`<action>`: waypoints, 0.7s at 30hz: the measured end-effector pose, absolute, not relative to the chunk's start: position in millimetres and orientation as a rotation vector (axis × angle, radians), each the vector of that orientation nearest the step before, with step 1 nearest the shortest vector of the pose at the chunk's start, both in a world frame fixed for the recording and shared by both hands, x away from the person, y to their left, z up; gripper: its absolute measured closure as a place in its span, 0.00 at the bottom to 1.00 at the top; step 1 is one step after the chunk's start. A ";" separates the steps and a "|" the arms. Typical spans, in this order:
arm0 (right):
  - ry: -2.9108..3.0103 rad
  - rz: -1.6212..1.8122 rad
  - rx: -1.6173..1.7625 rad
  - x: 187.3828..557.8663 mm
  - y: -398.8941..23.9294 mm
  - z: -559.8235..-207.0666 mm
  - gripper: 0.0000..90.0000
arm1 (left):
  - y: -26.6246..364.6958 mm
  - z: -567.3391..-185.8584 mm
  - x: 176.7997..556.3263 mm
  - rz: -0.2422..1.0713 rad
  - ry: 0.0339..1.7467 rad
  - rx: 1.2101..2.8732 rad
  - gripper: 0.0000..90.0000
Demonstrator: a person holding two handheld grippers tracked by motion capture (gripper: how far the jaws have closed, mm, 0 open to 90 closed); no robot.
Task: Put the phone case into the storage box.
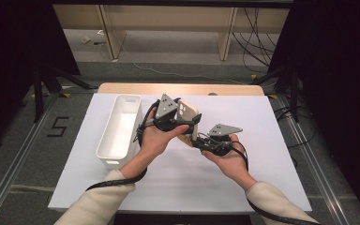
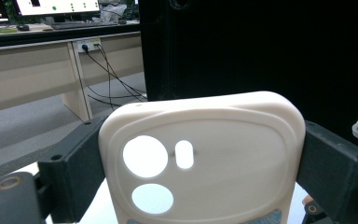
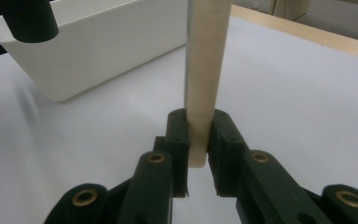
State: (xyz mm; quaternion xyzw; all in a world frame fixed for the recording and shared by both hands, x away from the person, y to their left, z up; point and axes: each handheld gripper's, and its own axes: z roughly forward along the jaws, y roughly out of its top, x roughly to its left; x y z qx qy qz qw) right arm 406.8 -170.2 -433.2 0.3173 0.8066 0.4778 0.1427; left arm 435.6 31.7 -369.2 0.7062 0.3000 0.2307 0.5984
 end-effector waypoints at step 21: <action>2.277 1.484 0.845 403.9 -177.5 -434.9 0.04 | 42.2 -360.9 435.8 0.569 0.698 1.620 0.11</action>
